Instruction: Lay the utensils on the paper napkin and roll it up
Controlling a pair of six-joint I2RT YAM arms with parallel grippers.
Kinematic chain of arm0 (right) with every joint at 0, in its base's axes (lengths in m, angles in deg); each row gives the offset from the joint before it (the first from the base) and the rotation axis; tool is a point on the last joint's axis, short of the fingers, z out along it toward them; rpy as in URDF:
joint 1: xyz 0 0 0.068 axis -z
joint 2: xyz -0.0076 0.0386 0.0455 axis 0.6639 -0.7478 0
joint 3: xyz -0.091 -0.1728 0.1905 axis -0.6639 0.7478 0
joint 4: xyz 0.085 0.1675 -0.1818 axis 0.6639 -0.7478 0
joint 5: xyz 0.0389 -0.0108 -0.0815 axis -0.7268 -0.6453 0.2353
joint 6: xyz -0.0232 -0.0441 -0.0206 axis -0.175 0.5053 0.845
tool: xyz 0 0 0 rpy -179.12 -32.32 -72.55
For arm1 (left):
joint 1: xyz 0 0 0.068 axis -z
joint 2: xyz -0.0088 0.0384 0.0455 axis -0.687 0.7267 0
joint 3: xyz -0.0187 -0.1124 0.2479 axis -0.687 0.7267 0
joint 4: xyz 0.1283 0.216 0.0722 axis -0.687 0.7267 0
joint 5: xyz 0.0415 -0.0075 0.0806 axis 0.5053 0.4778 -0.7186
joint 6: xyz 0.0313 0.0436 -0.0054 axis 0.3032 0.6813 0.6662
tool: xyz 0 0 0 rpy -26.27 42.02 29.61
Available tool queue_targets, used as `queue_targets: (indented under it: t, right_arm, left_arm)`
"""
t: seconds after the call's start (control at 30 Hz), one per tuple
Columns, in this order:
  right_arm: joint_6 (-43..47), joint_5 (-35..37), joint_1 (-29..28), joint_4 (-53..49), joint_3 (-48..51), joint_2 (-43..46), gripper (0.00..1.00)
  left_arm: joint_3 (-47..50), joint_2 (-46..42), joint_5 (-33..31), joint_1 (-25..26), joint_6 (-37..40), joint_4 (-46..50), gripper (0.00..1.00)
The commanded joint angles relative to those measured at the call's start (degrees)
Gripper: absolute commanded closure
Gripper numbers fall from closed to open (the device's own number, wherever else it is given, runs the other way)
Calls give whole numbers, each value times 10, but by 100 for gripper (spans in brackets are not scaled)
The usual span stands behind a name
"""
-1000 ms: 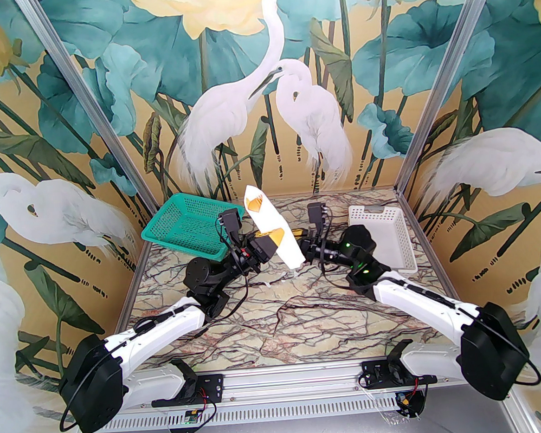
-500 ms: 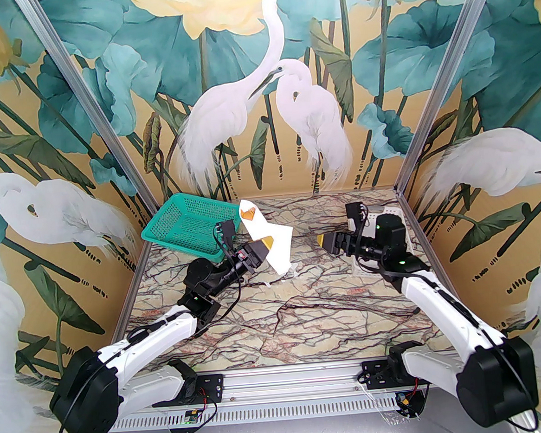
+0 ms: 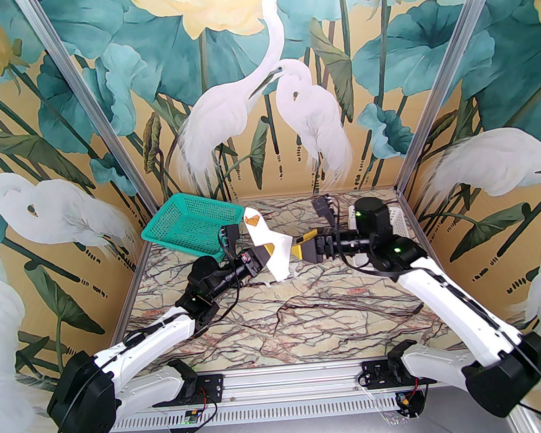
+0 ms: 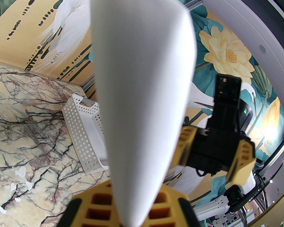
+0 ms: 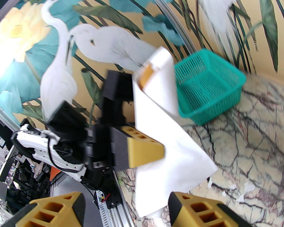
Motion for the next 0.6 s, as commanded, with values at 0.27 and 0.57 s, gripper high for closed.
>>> queue_targets:
  t: [0.27, 0.57]
  right_arm:
    - [36, 47, -34, -13, -15, -58, 33]
    - [37, 38, -44, -2, -12, -76, 36]
  left_arm:
    - [-22, 17, 29, -3, -16, -37, 100]
    - [-24, 26, 36, -2, -21, -48, 100]
